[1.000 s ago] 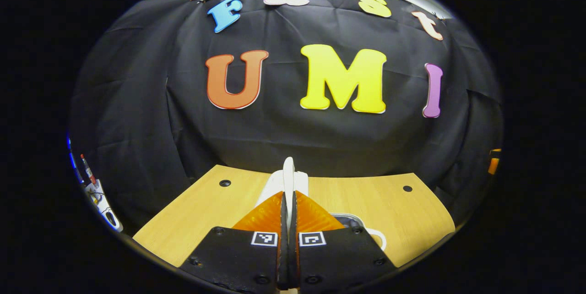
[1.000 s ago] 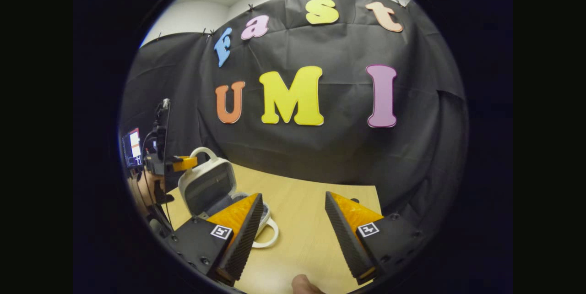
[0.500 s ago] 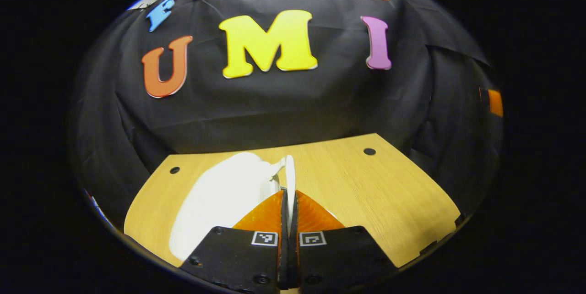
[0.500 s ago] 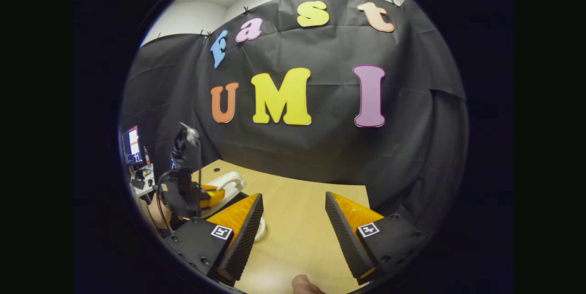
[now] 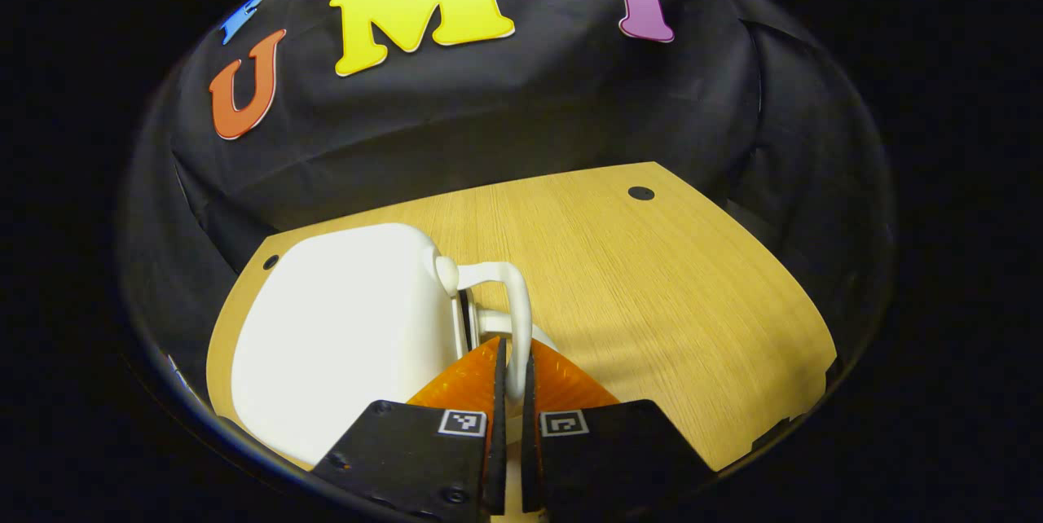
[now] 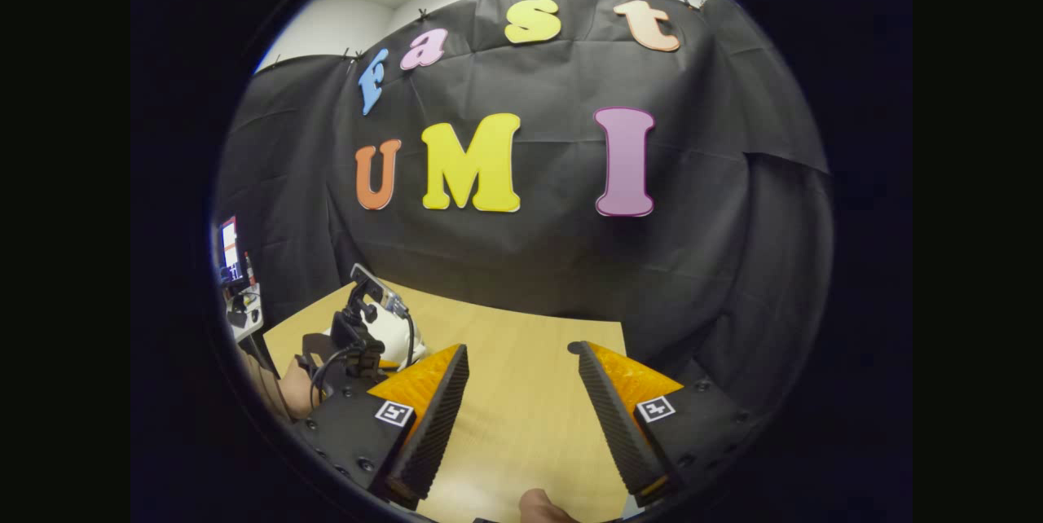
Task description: First open the suitcase, pack the skin care products into it, and then close the suitcase.
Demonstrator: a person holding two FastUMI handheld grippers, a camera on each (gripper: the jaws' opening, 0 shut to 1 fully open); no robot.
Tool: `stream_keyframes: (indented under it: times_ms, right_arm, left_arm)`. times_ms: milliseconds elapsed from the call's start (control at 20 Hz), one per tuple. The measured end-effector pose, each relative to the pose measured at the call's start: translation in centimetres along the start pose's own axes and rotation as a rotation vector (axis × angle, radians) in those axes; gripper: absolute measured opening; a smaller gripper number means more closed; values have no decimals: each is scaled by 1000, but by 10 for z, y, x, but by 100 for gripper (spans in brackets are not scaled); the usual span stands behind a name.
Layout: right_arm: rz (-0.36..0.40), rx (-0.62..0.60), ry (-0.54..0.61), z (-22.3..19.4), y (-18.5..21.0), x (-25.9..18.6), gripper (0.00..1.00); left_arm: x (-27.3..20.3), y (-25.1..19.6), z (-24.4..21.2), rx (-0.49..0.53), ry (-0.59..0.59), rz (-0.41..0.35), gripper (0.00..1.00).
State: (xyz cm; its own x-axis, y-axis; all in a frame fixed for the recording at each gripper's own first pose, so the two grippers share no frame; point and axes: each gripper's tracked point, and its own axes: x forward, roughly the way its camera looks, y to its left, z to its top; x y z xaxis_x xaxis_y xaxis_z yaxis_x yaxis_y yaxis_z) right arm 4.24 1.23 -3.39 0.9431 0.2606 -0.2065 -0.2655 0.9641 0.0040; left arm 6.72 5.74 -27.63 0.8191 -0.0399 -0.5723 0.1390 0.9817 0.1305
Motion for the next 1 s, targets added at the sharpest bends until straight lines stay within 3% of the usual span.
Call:
stream_keyframes:
  times_ms: [100,200,250,350,450,500,550,600,1000]
  right_arm:
    - [-5,2,7,0,3,5,80]
    - [-9,-8,8,2,8,10,81]
    - [-8,-12,6,5,11,14,81]
    - [-11,-17,-2,11,19,18,80]
    - [-20,-29,-21,20,24,22,80]
    - [-26,-38,-31,25,28,25,80]
    - [-40,-45,-44,31,29,27,80]
    - [-54,-47,-60,38,31,27,81]
    - [-177,-43,-197,88,58,31,80]
  left_arm:
    - [0,-4,-3,-6,15,-1,14]
    - [-1,-13,-5,-39,17,-31,24]
    - [-1,-15,-3,-65,8,-32,39]
    - [-8,-12,2,-106,-11,-28,47]
    - [-25,-4,15,-138,-59,-9,75]
    - [-35,1,23,-158,-84,-7,80]
    - [-47,9,34,-172,-111,3,95]
    - [-59,20,47,-182,-149,23,100]
    - [-186,120,158,-201,-495,163,99]
